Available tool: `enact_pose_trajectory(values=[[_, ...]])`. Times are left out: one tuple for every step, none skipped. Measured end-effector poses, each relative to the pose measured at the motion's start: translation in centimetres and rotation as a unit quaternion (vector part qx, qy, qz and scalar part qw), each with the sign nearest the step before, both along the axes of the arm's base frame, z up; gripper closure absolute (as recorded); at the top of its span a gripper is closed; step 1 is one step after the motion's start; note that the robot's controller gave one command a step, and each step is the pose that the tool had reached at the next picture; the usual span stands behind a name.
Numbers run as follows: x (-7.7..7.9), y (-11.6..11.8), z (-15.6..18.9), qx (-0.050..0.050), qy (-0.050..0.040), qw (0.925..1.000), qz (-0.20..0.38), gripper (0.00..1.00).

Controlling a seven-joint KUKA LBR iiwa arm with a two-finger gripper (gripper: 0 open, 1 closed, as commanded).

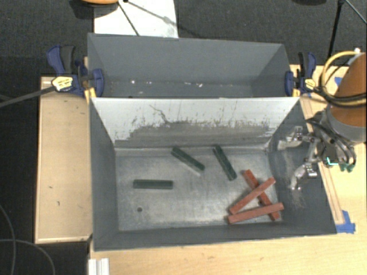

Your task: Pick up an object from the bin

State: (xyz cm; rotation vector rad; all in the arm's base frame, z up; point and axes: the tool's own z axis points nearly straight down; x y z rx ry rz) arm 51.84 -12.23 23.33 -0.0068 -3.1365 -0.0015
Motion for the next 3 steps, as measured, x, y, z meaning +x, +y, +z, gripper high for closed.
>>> enact_pose_trajectory(values=[[0.2,0.1,0.4,-0.001,-0.0041,1.0000,0.002,0.00],[0.6,1.2,-5.0,-0.001,-0.0071,1.0000,0.003,0.00],[-0.6,1.8,-11.8,-0.001,-0.0057,0.9999,0.012,0.00]])
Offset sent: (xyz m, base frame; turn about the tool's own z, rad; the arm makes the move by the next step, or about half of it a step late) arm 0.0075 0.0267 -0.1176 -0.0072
